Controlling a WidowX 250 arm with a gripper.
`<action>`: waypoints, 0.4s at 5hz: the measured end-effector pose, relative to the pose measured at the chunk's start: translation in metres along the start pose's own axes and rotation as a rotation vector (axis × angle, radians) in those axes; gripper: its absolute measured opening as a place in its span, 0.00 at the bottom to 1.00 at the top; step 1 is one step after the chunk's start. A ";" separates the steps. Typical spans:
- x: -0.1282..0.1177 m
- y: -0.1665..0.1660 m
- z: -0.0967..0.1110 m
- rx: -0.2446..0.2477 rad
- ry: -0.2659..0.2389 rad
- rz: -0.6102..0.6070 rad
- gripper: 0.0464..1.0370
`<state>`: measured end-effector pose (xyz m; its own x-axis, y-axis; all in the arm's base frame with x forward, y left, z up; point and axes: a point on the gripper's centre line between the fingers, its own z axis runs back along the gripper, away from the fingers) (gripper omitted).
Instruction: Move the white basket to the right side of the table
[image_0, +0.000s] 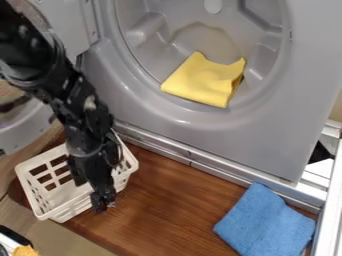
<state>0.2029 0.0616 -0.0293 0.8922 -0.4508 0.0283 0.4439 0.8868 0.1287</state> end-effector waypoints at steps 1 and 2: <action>-0.003 0.007 -0.014 0.026 -0.007 0.038 0.91; -0.004 0.009 -0.016 0.054 -0.038 0.083 0.62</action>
<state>0.2047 0.0728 -0.0439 0.9213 -0.3809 0.0786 0.3630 0.9147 0.1773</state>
